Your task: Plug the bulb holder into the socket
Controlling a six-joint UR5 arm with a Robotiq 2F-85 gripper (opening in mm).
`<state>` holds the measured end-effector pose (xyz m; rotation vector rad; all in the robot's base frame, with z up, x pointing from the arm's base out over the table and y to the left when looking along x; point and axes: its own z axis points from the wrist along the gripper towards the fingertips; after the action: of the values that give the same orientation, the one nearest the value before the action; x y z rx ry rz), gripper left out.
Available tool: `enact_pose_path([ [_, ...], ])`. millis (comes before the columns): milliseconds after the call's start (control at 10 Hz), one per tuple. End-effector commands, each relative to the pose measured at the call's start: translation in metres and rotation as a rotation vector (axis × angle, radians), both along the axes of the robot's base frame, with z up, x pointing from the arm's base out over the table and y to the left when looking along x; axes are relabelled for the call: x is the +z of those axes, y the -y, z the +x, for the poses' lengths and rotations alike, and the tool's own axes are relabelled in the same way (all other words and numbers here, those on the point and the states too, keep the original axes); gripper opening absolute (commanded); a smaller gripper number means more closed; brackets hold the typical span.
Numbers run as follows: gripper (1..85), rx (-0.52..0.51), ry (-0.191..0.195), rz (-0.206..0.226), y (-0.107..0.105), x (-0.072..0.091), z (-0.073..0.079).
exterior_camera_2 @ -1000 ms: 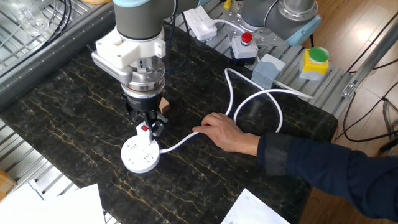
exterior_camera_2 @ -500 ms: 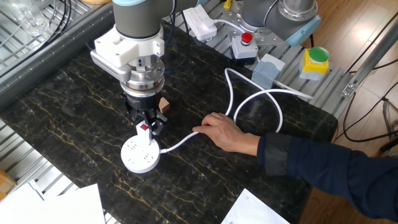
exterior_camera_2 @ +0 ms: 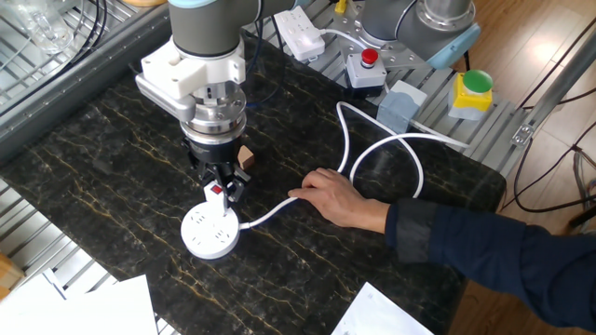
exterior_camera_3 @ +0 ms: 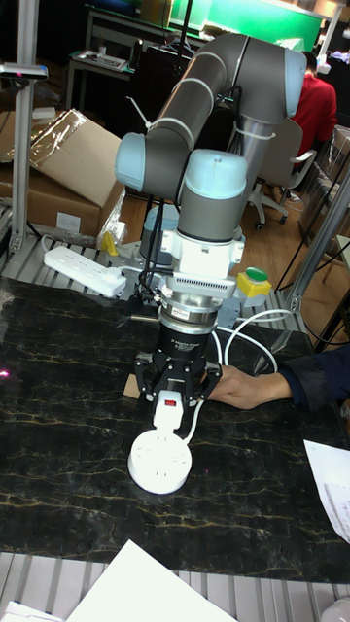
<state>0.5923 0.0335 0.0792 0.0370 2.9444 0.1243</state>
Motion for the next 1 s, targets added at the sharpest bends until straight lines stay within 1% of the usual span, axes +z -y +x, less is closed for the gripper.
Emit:
enact_pose_path([
  [0, 1.3, -0.012, -0.005, 0.016, -0.0018, 0.0007, -0.0018],
  [300, 1.3, -0.009, 0.009, 0.012, -0.0011, -0.0011, 0.0017],
  [900, 1.3, 0.004, 0.023, 0.009, -0.0005, -0.0049, 0.0045],
])
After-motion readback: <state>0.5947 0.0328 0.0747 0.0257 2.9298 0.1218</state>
